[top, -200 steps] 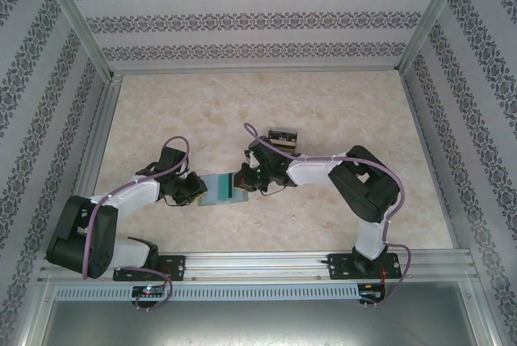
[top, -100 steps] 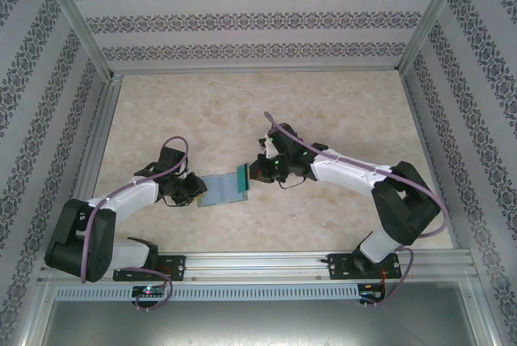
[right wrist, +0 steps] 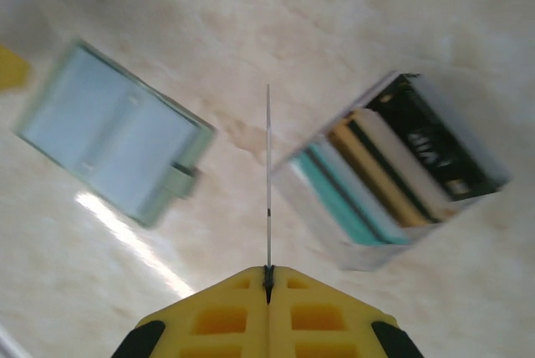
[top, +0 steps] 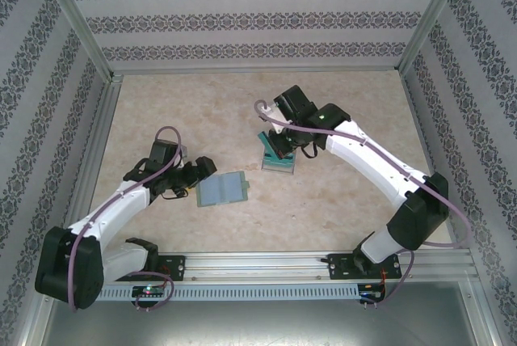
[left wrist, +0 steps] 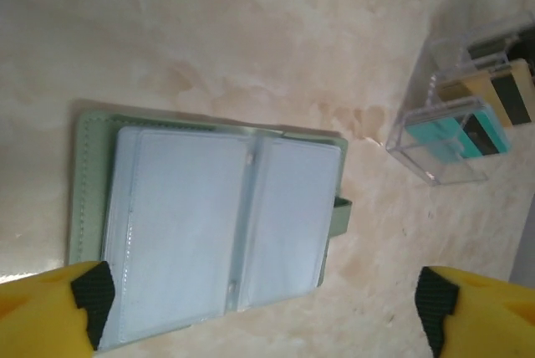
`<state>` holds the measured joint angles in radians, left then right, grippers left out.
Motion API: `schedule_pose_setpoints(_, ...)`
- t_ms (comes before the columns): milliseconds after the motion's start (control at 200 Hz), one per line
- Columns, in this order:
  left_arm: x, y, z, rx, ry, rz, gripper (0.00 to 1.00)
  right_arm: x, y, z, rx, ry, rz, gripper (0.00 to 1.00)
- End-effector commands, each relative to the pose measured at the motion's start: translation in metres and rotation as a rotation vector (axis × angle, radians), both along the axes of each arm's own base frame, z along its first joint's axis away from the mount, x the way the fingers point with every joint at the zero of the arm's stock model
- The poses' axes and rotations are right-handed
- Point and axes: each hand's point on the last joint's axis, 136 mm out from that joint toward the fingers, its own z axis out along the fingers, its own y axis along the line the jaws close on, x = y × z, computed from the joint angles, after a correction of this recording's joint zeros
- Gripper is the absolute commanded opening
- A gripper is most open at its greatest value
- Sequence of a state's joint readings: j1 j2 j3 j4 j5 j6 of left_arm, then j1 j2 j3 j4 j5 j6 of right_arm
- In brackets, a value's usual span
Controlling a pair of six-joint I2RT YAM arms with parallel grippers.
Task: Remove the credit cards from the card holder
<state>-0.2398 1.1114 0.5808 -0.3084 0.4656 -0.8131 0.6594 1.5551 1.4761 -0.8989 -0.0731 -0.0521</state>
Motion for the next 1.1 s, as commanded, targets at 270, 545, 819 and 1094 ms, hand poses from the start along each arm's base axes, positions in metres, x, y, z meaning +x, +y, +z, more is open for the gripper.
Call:
schedule_pose_setpoints(270,-0.006,0.009,0.012,0.034,-0.026,0.009,1.00,0.012,-0.012,-0.057,-0.593,-0.135,0.429,0.00)
schedule_pose_setpoints(545,-0.009,0.012,0.008,0.038,-0.017,0.019,1.00,0.019,-0.019,-0.083,-0.688,-0.139,0.469,0.00)
schedule_pose_setpoints(819,-0.009,0.012,0.005,0.039,-0.010,0.024,1.00,0.017,-0.018,-0.105,-0.675,-0.095,0.485,0.00)
schedule_pose_setpoints(1094,-0.010,0.012,0.003,0.042,-0.004,0.022,1.00,0.024,-0.018,-0.121,-0.665,-0.072,0.461,0.00)
